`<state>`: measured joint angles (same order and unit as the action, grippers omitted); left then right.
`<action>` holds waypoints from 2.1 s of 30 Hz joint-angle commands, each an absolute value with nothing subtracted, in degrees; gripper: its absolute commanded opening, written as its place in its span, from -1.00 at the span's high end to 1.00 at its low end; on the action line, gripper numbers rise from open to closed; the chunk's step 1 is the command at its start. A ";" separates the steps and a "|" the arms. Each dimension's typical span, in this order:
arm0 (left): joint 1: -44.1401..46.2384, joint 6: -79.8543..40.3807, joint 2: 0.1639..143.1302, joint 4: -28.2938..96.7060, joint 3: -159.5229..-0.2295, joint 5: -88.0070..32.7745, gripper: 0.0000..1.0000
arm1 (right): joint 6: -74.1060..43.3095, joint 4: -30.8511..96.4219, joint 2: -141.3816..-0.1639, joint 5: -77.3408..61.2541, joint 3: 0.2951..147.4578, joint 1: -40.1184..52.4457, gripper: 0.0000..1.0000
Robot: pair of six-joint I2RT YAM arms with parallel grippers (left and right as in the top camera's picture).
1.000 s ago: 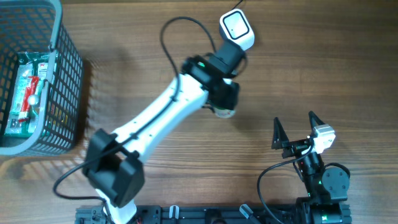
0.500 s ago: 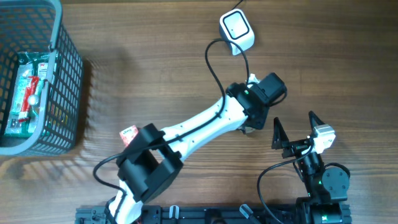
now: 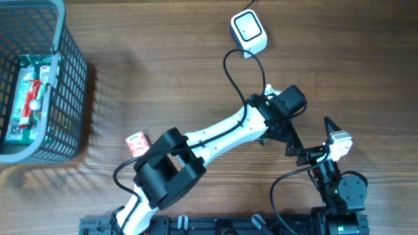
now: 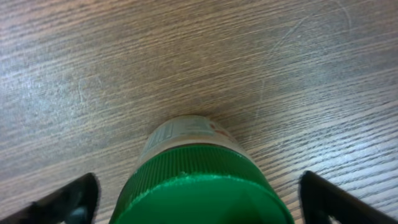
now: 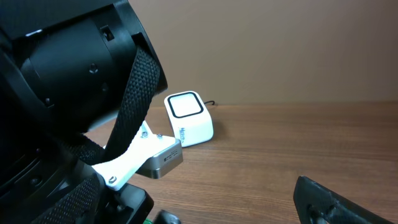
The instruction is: Scan the item barcode
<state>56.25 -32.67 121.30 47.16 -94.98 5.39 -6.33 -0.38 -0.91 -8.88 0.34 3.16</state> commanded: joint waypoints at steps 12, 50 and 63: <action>41.89 -31.92 103.88 55.48 -100.40 6.52 -1.00 | -6.00 -0.56 -0.80 -8.45 0.30 2.98 -0.99; 2.98 -28.77 84.99 63.22 -74.30 7.62 -0.89 | -6.02 -0.58 -0.80 -8.45 0.30 2.98 -0.99; -2.20 -32.40 80.36 55.09 -59.86 6.92 -0.81 | -6.04 -0.56 -0.80 -8.45 0.30 2.98 -1.00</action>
<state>0.34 -30.70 80.55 56.31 -63.16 6.79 -6.33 -0.38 -0.91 -8.88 0.34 3.16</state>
